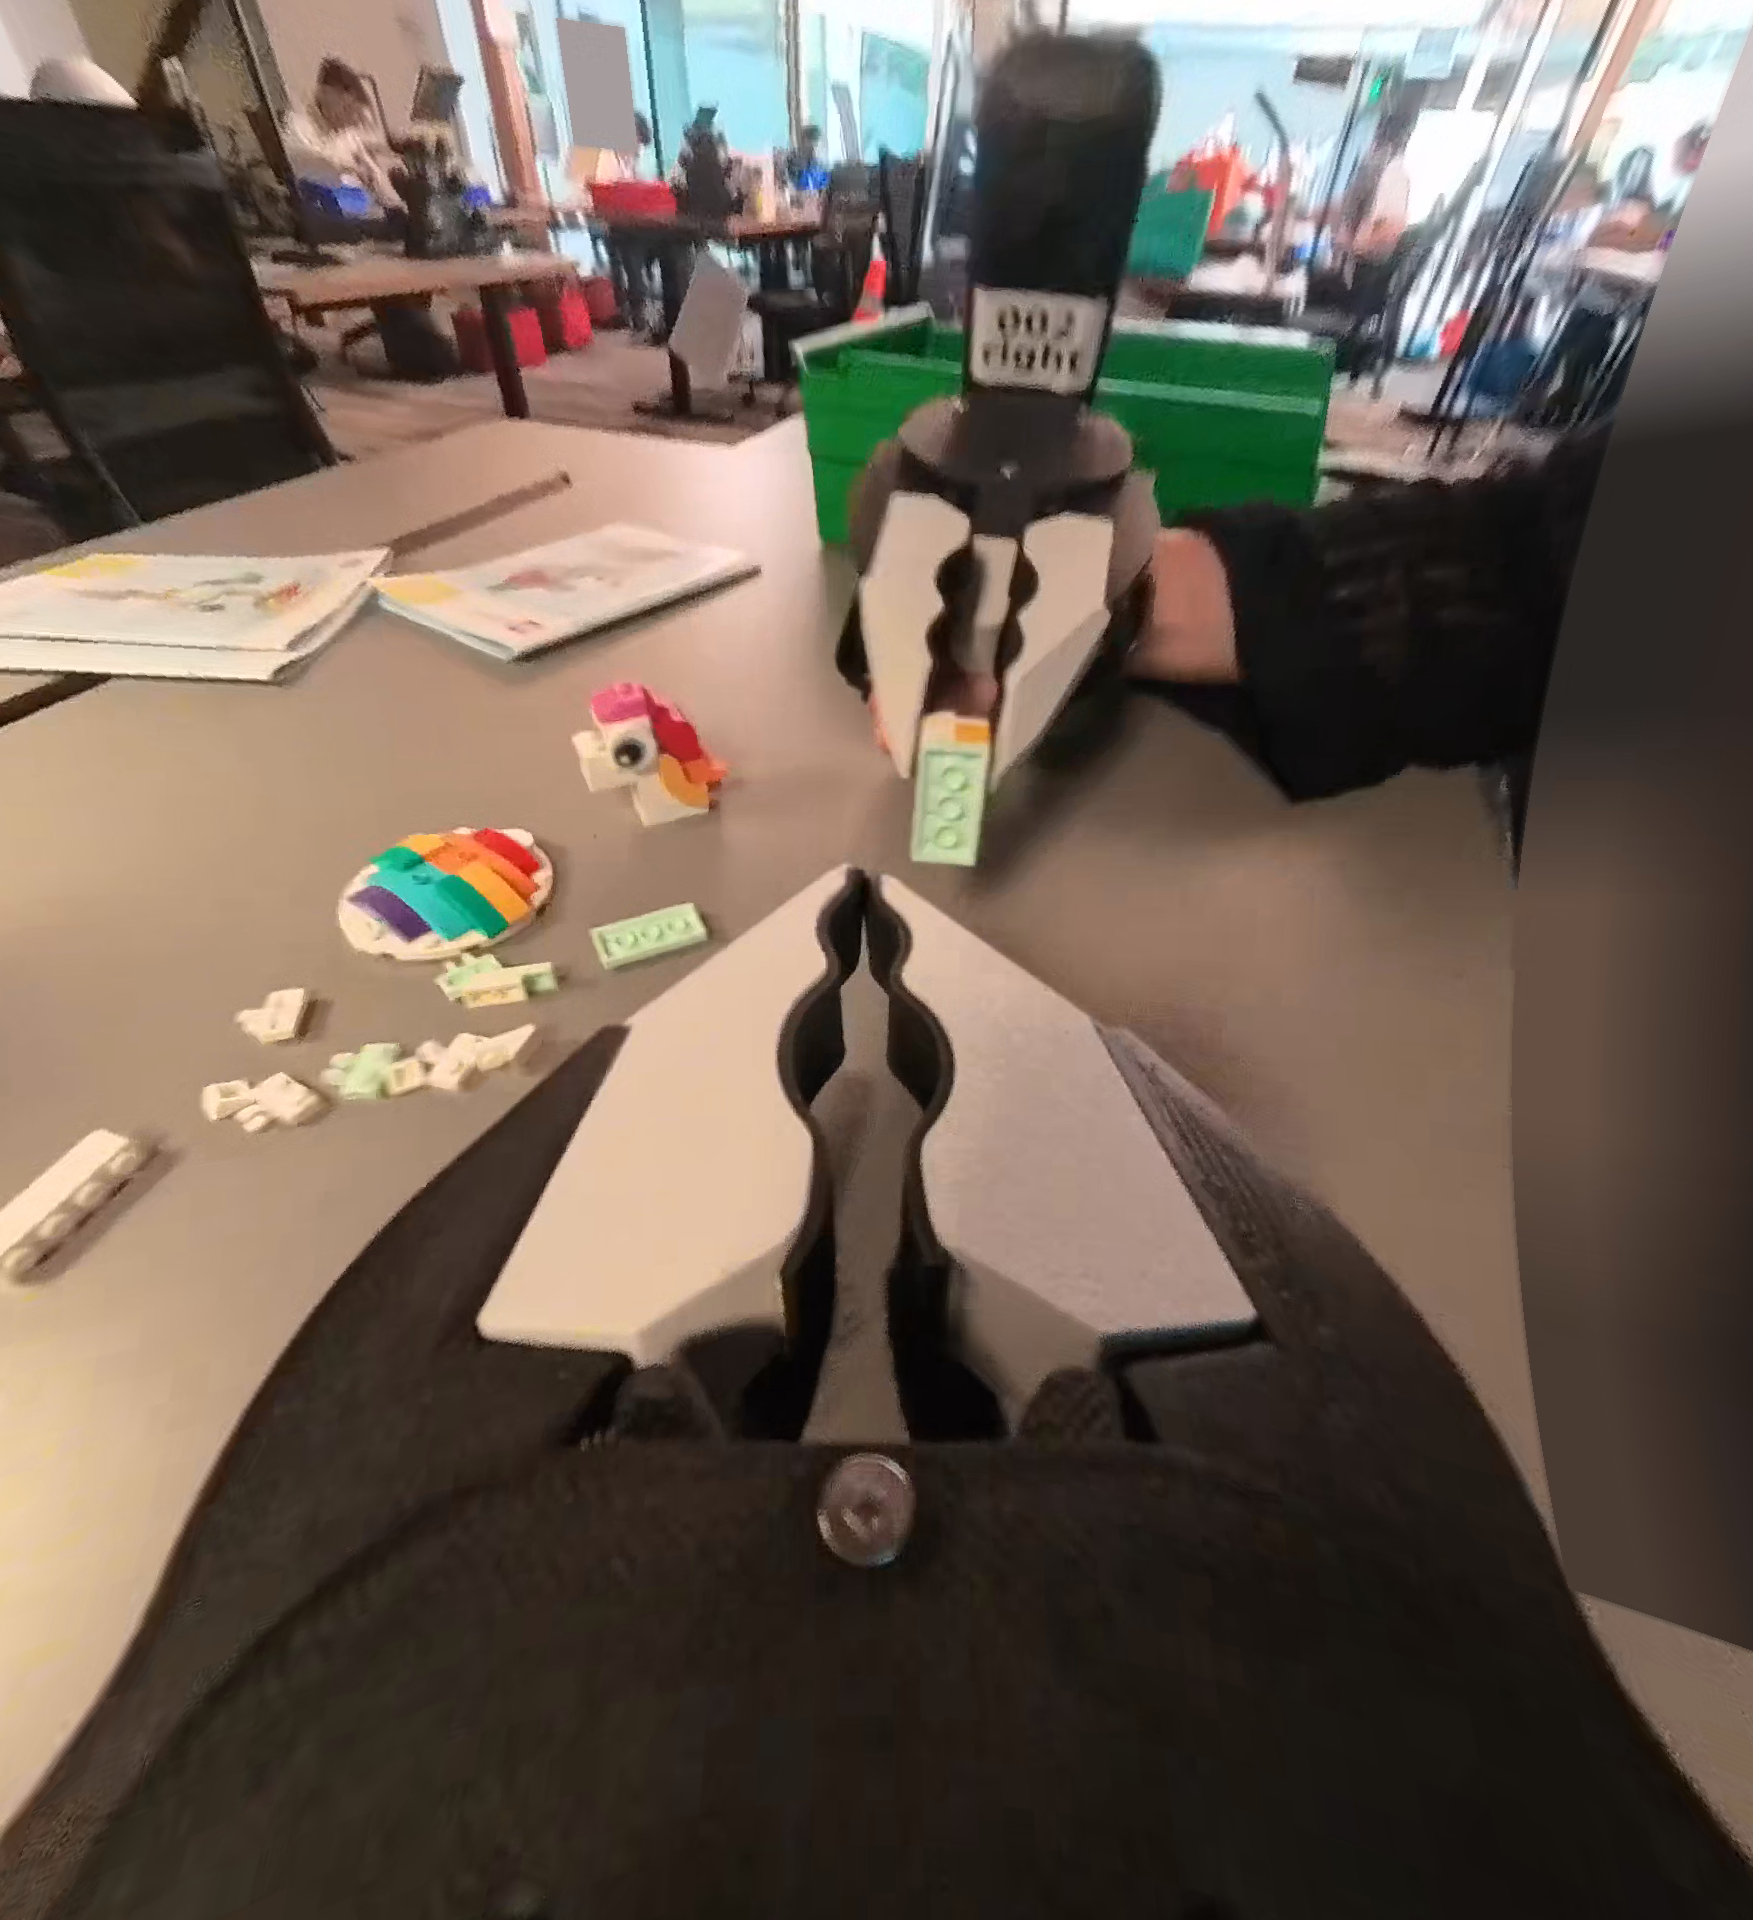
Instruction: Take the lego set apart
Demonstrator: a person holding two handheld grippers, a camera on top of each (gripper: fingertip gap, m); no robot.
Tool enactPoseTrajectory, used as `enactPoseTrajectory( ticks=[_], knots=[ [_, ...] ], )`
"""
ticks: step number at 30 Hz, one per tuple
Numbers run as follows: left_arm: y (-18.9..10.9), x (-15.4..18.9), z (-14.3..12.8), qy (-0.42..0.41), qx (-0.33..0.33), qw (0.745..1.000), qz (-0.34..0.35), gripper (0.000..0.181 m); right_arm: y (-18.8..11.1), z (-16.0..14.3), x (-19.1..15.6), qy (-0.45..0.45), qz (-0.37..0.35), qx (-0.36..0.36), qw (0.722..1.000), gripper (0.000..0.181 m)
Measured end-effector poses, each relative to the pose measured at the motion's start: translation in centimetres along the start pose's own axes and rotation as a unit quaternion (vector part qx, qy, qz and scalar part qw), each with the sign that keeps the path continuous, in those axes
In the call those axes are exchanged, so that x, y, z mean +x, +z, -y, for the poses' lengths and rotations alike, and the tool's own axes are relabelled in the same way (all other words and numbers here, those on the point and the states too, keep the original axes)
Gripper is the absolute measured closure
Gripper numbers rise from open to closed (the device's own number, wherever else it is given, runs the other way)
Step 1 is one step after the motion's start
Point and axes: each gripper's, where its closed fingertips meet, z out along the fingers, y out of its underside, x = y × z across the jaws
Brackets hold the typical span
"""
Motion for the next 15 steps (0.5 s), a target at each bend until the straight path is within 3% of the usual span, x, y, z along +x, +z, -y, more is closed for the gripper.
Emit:
enactPoseTrajectory(
  ticks=[2, 4, 15],
  knots=[
    [1.3, 0.8, -0.7, 0.010, -0.026, 1.000, -0.007, 0.153, 0.5, 0.1, 0.2, 0.001, -0.011, 0.000, 1.000, 0.167],
    [2.2, 1.9, -1.0, 0.018, -0.037, 0.999, -0.026, 0.148, 0.8, 0.0, 0.1, -0.004, -0.018, -0.007, 1.000, 0.167],
    [3.3, 2.4, -1.0, 0.045, -0.045, 0.998, -0.013, 0.166, 1.8, 0.4, -0.9, -0.010, -0.012, -0.002, 1.000, 0.167]
  ],
)
